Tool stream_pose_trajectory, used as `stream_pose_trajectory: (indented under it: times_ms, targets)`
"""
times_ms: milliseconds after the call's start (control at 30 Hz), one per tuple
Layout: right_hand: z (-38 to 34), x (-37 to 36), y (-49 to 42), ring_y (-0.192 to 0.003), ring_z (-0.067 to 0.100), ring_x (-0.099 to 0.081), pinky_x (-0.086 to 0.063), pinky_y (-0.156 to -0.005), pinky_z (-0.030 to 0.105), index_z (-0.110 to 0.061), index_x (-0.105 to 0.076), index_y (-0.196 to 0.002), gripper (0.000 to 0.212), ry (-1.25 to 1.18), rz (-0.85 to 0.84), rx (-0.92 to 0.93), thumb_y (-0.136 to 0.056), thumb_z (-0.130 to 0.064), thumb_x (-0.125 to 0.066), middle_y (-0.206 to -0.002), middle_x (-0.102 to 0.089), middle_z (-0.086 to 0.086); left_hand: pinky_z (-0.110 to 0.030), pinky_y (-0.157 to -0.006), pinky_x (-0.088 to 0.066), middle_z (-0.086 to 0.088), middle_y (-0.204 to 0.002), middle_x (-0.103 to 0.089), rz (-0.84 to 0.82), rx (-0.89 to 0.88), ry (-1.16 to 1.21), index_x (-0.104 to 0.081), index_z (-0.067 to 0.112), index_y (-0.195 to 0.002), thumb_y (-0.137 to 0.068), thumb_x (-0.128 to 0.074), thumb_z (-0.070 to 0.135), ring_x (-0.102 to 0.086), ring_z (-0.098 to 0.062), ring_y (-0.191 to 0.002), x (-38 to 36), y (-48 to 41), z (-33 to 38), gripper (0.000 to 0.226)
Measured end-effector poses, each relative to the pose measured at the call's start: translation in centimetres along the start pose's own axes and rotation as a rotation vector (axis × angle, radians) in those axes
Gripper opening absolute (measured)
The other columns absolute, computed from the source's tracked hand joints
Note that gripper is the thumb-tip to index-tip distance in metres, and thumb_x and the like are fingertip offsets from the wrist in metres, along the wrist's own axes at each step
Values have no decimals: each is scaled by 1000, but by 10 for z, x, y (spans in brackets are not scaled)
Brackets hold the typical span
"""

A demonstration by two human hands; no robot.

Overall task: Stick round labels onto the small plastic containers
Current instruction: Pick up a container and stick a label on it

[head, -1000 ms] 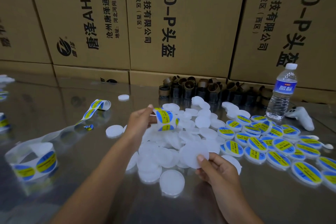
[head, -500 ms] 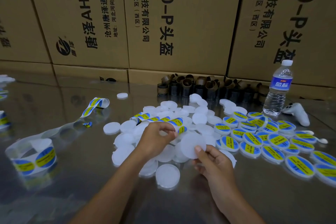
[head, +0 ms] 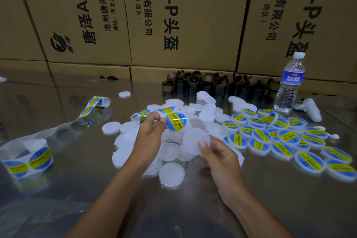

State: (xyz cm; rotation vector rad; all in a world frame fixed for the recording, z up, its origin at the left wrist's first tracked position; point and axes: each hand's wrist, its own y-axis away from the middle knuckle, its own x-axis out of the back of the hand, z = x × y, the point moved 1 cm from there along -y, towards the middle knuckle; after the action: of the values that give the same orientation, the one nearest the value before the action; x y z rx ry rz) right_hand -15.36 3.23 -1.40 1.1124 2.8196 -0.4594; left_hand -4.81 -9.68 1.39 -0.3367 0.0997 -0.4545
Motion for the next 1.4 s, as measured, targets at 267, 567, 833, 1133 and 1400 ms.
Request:
stream_pose_trajectory:
  times_ms: [267,567,833,1133,1400]
  targets:
    - [-3,3,-4,-107,-6,-55,-43,-88,16,-24,-71,-73,7,167,40,194,-78,-19,-70,-120,-59,-19,-25,-64,-48,-21,-81,-61,-6,-29,-30,-51,14,-84,-100,-43,18,-53,-19,-68,-8,1,-2,18]
    - [-8,-6,2,-86,7,-67,-48,-68,13,-13,-72,-88,9,-4,-173,7,-84,-16,-65,-94,-73,2,-21,-46,-40,-4,-60,-54,3,89,22,-53,22,-79,-97,-48,21,-47,-15,-49,-16,5,-6,19]
    - [-4,-6,3,-81,24,-67,-52,-78,30,-9,-70,-88,14,64,-259,-82,-86,-22,-63,-87,-73,8,-29,-57,-44,1,-72,-67,70,164,115,-52,22,-87,-101,-40,29,-54,-19,-63,-18,4,-9,20]
    - [-4,-2,-4,-80,17,-70,-54,-74,24,-12,-69,-90,12,-120,-93,-117,-86,-21,-61,-87,-74,6,-27,-56,-51,-3,-71,-69,-87,334,260,-57,18,-88,-100,-34,41,-65,-18,-58,-20,9,-8,34]
    - [-11,3,-9,-75,28,-67,-51,-81,45,-8,-62,-97,21,-182,48,-122,-92,-26,-54,-92,-71,16,-28,-77,-57,-7,-82,-72,-478,153,55,-66,9,-82,-73,-72,44,-70,-18,-79,-16,25,-4,37]
